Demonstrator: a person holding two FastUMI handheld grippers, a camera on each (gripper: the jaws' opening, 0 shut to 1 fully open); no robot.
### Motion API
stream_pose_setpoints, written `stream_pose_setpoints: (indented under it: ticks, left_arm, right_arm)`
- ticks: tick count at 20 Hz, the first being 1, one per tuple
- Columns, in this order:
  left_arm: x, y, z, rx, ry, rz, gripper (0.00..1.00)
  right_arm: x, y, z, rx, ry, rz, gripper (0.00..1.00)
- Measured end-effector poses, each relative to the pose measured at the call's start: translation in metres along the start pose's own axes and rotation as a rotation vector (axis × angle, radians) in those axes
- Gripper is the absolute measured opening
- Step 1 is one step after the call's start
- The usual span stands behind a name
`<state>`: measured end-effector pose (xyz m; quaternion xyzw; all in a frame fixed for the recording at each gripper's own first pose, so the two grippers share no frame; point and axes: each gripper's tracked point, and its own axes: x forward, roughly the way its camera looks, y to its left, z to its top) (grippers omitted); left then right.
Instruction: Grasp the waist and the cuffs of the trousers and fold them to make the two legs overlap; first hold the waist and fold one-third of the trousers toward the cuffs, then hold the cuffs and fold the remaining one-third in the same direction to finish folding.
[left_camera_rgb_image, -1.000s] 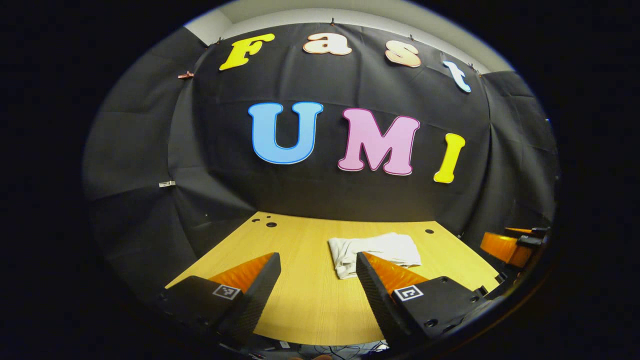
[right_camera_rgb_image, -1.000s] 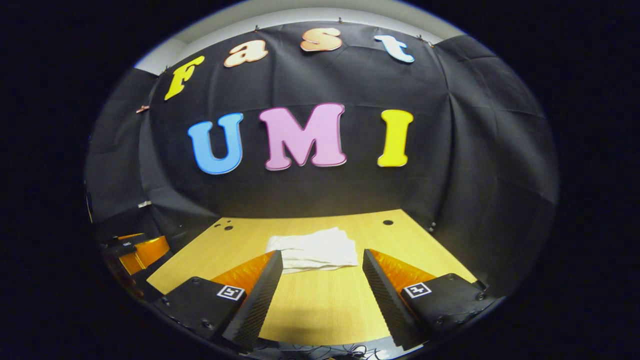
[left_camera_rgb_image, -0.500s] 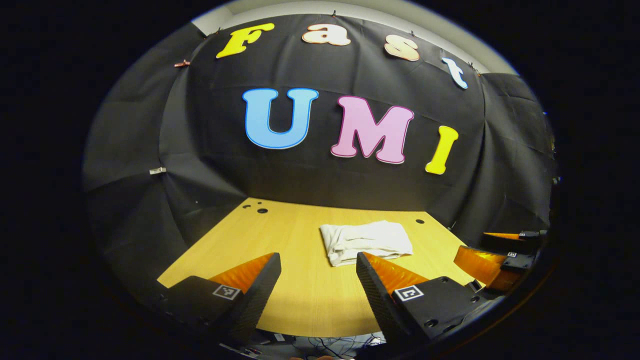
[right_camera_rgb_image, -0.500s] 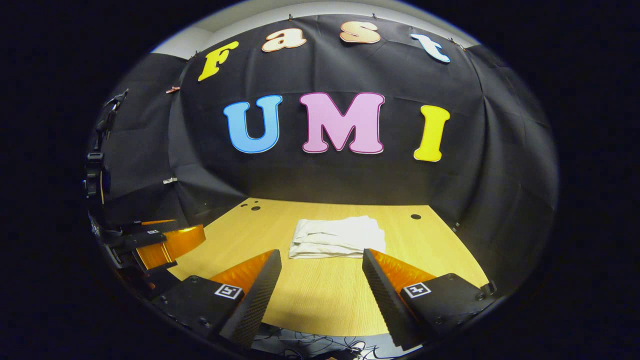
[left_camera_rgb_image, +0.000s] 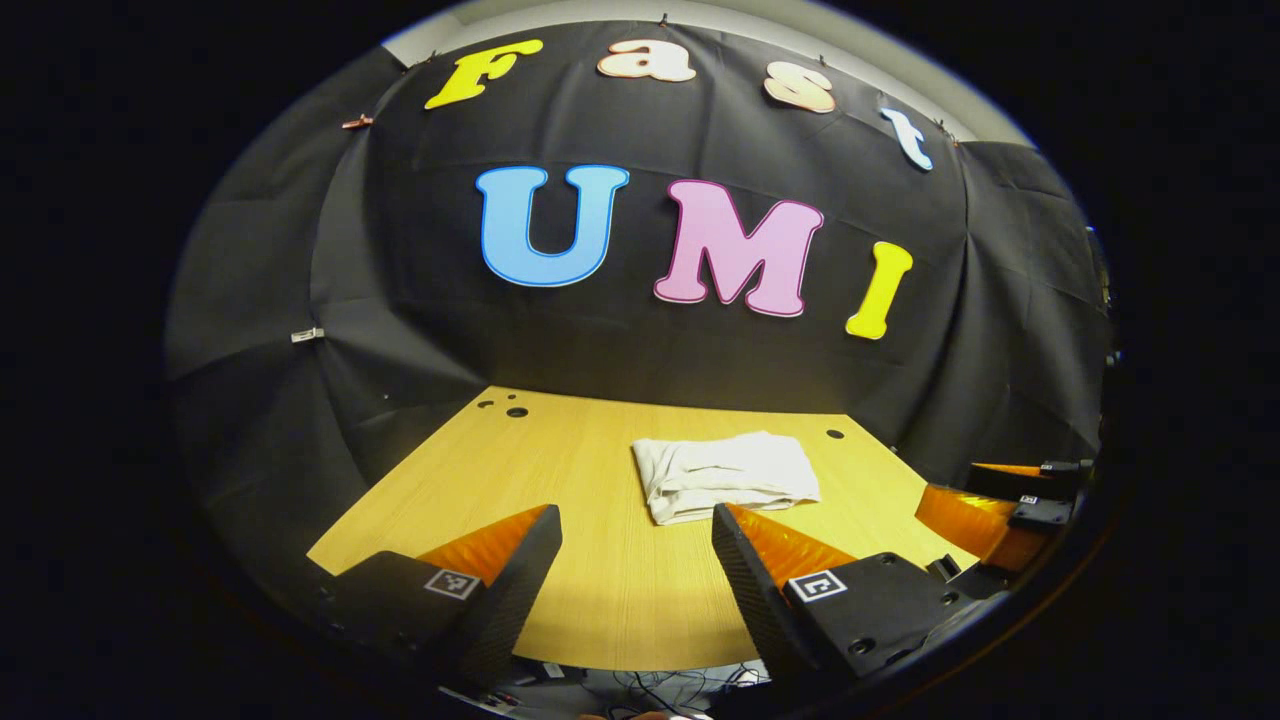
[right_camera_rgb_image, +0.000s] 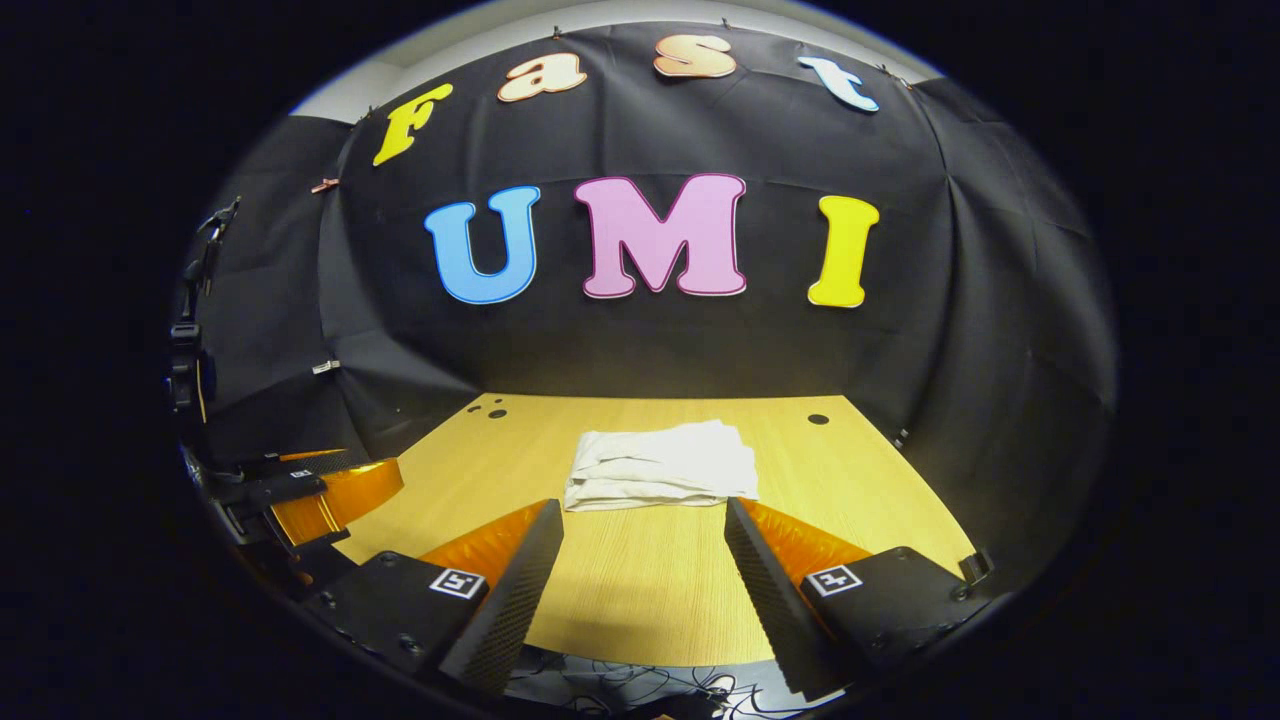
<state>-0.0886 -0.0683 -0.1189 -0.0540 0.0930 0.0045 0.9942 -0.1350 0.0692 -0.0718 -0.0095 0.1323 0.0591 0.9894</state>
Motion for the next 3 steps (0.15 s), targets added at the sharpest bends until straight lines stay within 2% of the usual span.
stream_pose_setpoints:
  ticks: [1,2,3]
  left_arm:
    - [0.0,-0.0001,-0.0011,-0.006,0.004,0.003,0.92]
    - [0.0007,0.0004,-0.0034,-0.012,0.011,0.005,0.96]
    - [0.0003,-0.0002,-0.0055,-0.017,0.018,0.007,0.96]
  right_arm:
    - [-0.0011,-0.0021,-0.0006,0.004,0.002,-0.003,1.0]
    - [-0.0005,-0.0046,-0.0021,0.008,0.006,-0.006,1.0]
    - [-0.0017,-0.006,-0.004,0.011,0.01,-0.009,1.0]
